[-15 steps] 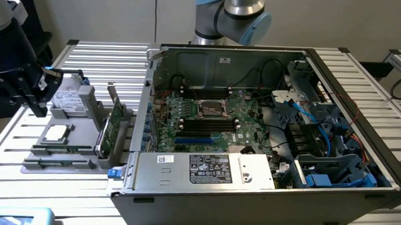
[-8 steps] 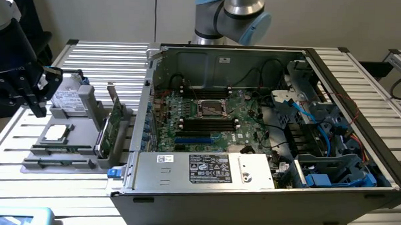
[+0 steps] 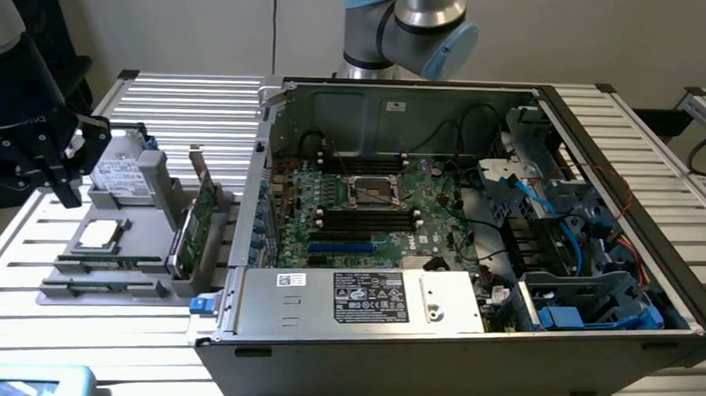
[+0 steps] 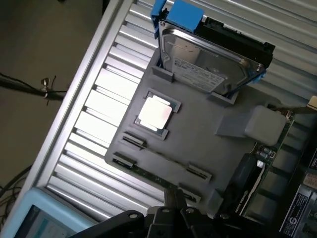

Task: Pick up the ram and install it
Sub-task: 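Pick up the ram and move it above insertion slot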

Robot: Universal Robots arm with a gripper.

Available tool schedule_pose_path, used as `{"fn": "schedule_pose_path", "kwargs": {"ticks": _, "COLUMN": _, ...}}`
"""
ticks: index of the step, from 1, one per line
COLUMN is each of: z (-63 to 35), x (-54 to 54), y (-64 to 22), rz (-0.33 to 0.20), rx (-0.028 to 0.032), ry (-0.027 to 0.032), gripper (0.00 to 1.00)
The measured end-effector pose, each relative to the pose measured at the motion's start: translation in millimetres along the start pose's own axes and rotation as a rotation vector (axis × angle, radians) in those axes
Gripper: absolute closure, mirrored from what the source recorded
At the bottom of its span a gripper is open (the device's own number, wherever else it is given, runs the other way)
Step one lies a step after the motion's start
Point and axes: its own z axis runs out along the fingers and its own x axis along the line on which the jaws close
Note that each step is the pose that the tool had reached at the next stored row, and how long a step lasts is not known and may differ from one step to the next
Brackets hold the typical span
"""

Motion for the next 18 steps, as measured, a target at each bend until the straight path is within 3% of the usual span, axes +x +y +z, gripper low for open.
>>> {"fn": "schedule_pose_path", "kwargs": {"ticks": 18, "z": 0.5, "x": 0.0, "y": 0.0, "rz": -0.327, "rx": 0.0136, "ry": 0.0114, "gripper": 0.89}}
